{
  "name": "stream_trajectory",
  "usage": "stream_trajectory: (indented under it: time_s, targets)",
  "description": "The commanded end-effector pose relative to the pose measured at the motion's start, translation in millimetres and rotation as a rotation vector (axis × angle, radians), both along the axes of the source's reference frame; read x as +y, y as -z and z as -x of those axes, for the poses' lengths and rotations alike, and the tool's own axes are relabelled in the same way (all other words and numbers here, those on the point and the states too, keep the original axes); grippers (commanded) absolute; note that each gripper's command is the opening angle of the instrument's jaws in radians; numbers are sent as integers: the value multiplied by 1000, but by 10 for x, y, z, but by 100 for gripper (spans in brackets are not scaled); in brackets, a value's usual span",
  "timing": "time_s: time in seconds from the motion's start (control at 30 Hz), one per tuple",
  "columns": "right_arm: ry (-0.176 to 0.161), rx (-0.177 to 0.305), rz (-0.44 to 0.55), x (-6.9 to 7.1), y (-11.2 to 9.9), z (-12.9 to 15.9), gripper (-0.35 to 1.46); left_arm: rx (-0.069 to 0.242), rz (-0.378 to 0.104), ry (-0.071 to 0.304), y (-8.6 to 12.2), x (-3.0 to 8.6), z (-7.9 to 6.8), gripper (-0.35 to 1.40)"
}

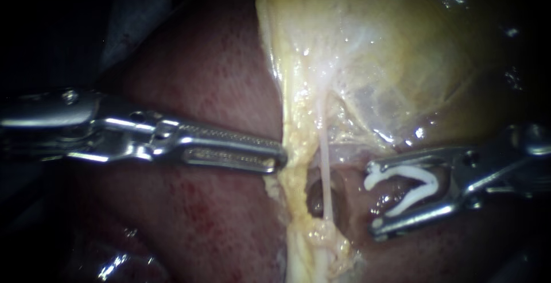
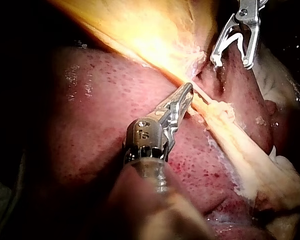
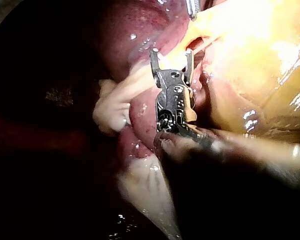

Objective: Clipping first clip left tube

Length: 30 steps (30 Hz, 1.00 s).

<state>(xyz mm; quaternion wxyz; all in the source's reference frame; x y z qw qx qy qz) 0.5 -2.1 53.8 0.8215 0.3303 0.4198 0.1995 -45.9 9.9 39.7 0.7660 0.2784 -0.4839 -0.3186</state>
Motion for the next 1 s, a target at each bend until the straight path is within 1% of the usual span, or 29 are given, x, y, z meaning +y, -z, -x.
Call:
stream_trajectory:
  time_s: [0.03, 0.07, 0.13, 0.23, 0.33, 0.47, 0.57, 0.67, 0.93, 1.0]
  targets:
    - [-3, -4, -7, -6, -4, -4, 56, 1, 1, 1, 1, -1, 0, -15]
    - [-4, -8, -16, -10, -7, -7, 56, 1, 1, 1, 2, -1, 0, -15]
    - [9, -7, -23, -20, -15, -13, 56, 1, 1, 1, 3, -3, -1, -15]
    - [14, -10, -34, -31, -25, -20, 56, -1, 1, -1, 5, -5, -5, -15]
    - [20, -11, -37, -38, -32, -26, 57, -2, 0, -3, 9, -8, -9, -15]
    - [27, -10, -37, -42, -39, -32, 57, -6, -1, -2, 15, -9, -11, -15]
    - [26, -11, -35, -42, -43, -34, 57, -6, -1, -3, 20, -12, -9, -15]
    - [32, -10, -38, -42, -49, -36, 57, -6, -1, -3, 23, -14, -8, -13]
    - [46, -9, -42, -45, -62, -45, 57, -6, -1, -3, 26, -15, -8, -13]
    - [46, -9, -41, -46, -64, -50, 57, -9, -1, -2, 26, -16, -8, -13]
